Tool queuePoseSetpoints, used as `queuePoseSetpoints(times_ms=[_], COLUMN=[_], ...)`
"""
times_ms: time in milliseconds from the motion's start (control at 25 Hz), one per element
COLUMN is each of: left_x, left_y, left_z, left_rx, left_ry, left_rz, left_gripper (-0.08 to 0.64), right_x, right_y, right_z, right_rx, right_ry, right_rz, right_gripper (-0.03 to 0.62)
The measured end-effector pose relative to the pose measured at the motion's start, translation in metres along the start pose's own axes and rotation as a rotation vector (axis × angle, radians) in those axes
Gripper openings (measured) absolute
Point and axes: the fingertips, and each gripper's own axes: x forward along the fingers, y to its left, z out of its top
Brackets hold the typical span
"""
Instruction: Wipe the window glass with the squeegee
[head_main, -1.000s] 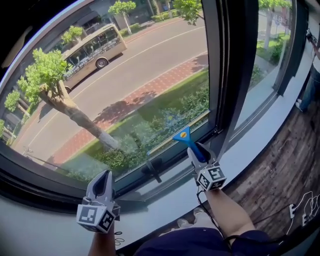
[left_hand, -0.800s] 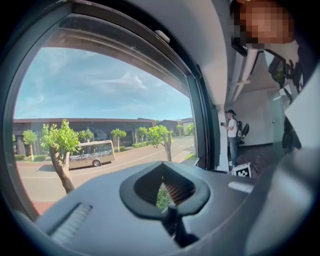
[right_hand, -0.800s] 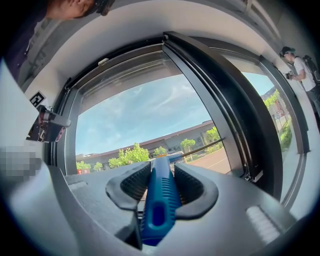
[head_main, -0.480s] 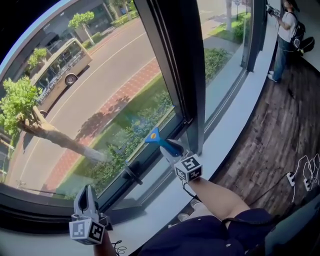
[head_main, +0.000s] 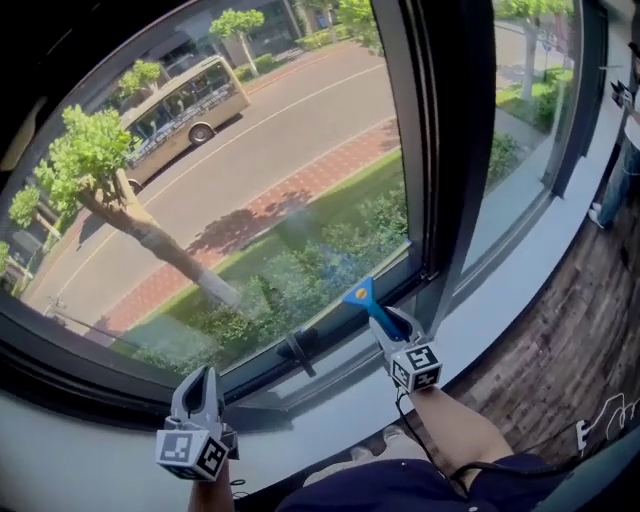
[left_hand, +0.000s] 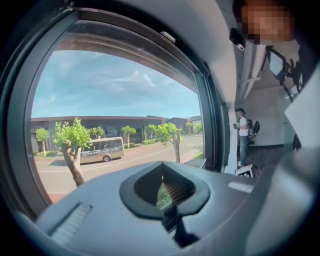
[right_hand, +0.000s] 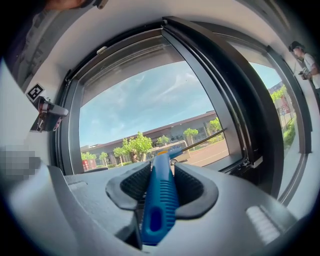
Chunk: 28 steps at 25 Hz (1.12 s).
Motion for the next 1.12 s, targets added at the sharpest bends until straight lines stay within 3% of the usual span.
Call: queuePoseSetpoints(times_ms=[240, 480, 800, 1120], left_x=[-0.014, -0.028, -0.014, -0.033], left_y=[0.001, -0.001, -0.002, 0.014], left_z=[-0.041, -0.051, -0.054, -0.06], left_rx=[-0.01, -0.062, -0.082, -0.045], left_ry=[0.015, -0.028, -0.099, -0.124], left_rz=[0.103, 0.155, 0.128, 0.029], left_gripper=[0.003, 0.003, 0.003, 0.003], right_x=[-0.002, -0.011, -0.012, -0.008], right_y=[-0.012, -0.017, -0.023, 0.065], right_z=[-0.002, 0.035, 0.098, 0.183], right_rx=[0.031, 0.022, -0.042, -0.081], right_ry=[-0.064, -0.122, -0.216, -0.363], right_rz=[0.04, 0.05, 0.012, 0.036], right_gripper=[0.149, 0.149, 0.149, 0.149])
